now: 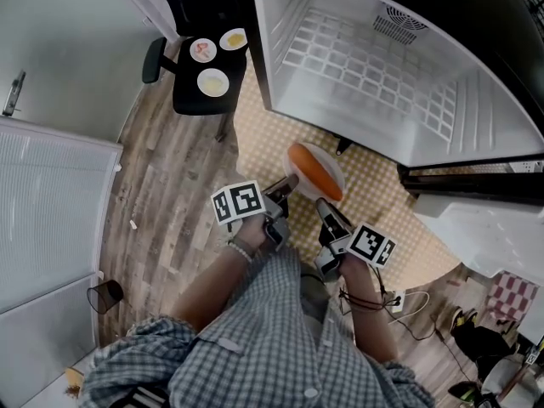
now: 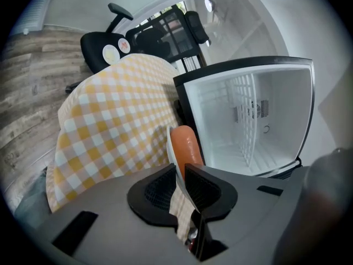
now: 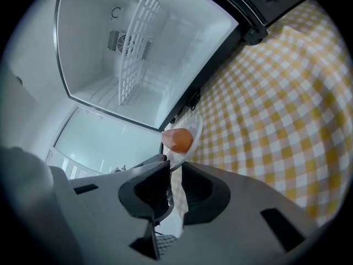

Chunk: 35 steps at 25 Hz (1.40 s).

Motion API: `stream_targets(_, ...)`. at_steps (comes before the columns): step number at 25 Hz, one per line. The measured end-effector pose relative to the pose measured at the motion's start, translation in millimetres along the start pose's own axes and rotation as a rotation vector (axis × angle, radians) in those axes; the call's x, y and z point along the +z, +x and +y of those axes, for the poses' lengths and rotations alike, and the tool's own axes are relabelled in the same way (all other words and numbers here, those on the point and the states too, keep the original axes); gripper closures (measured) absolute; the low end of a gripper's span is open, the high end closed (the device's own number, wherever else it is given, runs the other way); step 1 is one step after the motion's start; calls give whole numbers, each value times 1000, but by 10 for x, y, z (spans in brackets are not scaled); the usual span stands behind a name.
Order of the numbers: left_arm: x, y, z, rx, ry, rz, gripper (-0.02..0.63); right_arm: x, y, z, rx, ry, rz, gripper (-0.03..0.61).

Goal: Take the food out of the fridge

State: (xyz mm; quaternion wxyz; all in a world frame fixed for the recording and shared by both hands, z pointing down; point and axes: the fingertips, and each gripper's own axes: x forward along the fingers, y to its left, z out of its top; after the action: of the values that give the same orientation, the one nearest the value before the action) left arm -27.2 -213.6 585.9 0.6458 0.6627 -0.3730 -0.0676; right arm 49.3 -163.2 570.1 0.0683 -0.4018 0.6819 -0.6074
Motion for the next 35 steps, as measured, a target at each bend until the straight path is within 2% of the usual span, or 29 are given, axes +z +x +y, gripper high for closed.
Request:
stream_targets(10,-20,89,191,54,3,32,572,-63,104,-237,-96,28,47,525)
stream_targets(19,-141,147,326,183,83,134,569,-107,113,-479,-235,-6,62,525)
stream_targets(24,-159,150,256,157,92,159,498,-113,113,-487,-253,-45,67,523)
stream_targets(28,-121,100,231,184,167,170,445,-113,108,-486,-273,-77,69,523)
stream_targets(35,-12,-47,200,221,261,148,439,-143,28,-505,-298,-106,85,509)
